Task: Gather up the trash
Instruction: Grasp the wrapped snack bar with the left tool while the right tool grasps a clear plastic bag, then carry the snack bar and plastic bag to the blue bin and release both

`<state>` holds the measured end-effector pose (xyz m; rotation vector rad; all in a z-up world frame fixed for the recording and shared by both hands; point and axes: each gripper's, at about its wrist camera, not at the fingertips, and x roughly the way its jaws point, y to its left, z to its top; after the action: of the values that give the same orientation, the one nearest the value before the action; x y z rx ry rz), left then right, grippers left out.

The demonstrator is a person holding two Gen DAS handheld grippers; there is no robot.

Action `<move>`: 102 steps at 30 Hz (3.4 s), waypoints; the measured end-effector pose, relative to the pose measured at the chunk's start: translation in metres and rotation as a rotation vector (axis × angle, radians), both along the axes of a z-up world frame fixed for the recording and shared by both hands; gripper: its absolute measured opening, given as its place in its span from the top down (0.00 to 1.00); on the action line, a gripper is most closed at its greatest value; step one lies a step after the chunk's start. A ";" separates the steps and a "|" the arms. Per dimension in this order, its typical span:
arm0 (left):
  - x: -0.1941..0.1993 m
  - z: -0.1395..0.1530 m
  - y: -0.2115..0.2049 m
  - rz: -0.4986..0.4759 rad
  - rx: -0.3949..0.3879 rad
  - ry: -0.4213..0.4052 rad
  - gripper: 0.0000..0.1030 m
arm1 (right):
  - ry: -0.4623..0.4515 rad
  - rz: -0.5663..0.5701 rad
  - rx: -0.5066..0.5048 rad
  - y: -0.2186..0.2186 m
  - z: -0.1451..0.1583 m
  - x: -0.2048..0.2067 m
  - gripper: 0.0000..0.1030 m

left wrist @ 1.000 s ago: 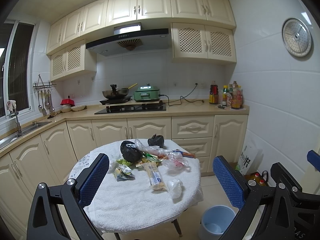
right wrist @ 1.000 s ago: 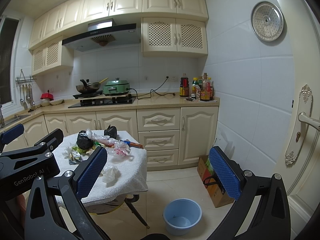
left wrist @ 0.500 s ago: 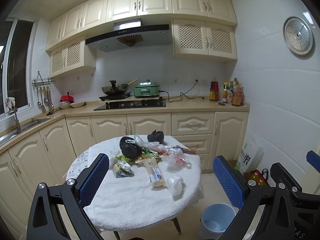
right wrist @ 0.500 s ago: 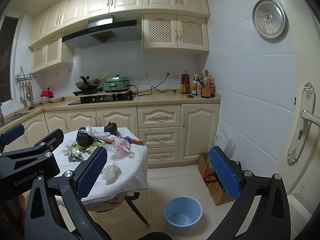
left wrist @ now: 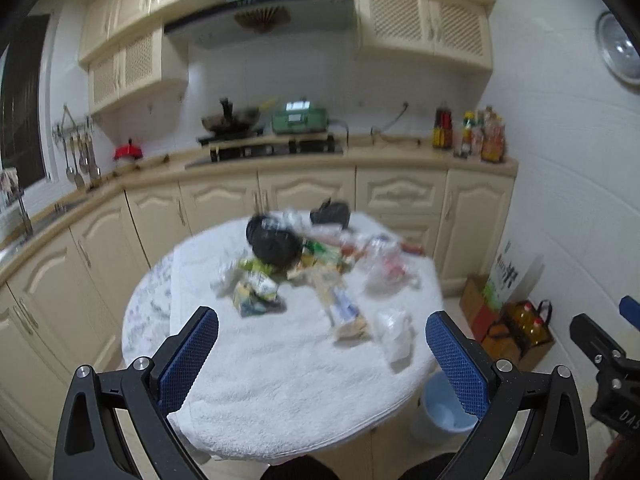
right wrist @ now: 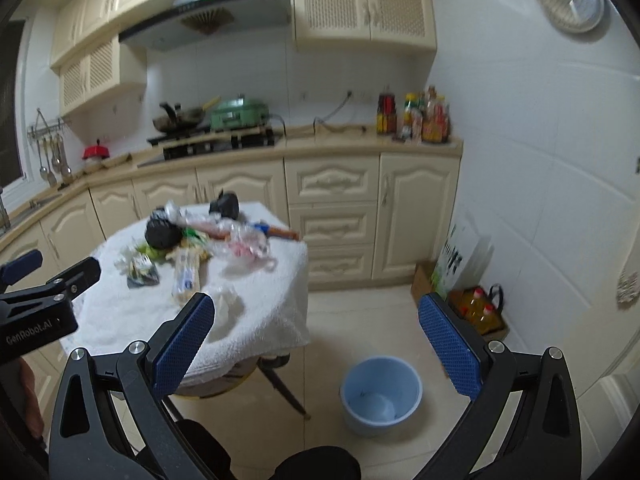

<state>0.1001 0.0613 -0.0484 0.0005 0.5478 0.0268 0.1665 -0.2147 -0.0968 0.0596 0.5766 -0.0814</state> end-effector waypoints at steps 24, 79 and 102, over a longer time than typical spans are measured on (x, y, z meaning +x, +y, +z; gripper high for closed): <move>0.273 -0.083 -0.004 0.001 -0.019 0.421 0.42 | 0.304 0.099 0.149 0.008 -0.111 0.145 0.00; 0.128 -0.040 0.002 -0.207 -0.048 0.241 0.73 | 0.158 0.309 0.351 0.014 -0.096 0.134 0.58; 0.287 -0.244 -0.314 -0.671 0.124 0.621 0.72 | 0.465 -0.277 0.365 -0.257 -0.295 0.134 0.58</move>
<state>0.3872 -0.2526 -0.2924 0.3220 1.1423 -0.6113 0.3009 -0.4713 -0.3922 0.4857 1.0417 -0.2629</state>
